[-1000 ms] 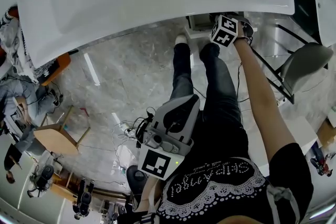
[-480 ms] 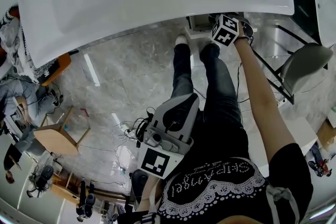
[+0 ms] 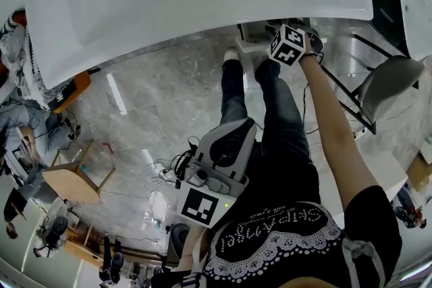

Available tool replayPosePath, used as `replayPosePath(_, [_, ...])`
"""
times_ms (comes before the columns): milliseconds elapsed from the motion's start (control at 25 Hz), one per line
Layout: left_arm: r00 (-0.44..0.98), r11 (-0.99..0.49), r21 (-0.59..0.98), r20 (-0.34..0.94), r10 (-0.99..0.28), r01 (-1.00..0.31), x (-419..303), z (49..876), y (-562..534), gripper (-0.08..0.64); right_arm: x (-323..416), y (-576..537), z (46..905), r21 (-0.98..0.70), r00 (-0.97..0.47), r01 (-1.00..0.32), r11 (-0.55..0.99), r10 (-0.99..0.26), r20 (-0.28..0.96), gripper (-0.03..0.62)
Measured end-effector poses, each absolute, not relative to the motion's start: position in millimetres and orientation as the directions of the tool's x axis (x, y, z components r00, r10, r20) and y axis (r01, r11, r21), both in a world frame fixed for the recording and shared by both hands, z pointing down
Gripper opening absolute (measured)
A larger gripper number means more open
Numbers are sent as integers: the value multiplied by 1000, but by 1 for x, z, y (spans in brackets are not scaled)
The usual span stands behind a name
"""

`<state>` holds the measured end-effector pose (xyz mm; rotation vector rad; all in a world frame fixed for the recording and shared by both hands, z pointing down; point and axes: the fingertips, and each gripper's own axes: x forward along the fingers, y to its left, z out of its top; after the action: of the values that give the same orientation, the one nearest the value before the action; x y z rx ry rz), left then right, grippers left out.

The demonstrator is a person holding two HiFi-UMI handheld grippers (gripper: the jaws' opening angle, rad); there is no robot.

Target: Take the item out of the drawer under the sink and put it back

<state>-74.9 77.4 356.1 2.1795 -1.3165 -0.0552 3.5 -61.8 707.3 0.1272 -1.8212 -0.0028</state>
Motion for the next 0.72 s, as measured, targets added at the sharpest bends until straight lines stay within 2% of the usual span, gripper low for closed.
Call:
replayPosePath(280, [513,-353,497,230,-827,-793,-75,347,73,3,-2,-62,678,168,-294,-131,977,-200,935,74])
replayPosePath(400, [517,-362,494,221,-827,-791,-74,344,71,3,-4,-66,661,201,-327,-209,957,-262,908,20])
replayPosePath(720, [530,-387,483,201,-824,-785,-72,336,70,3,-3,-69,632,192,-389,-354,916,-330,860,17])
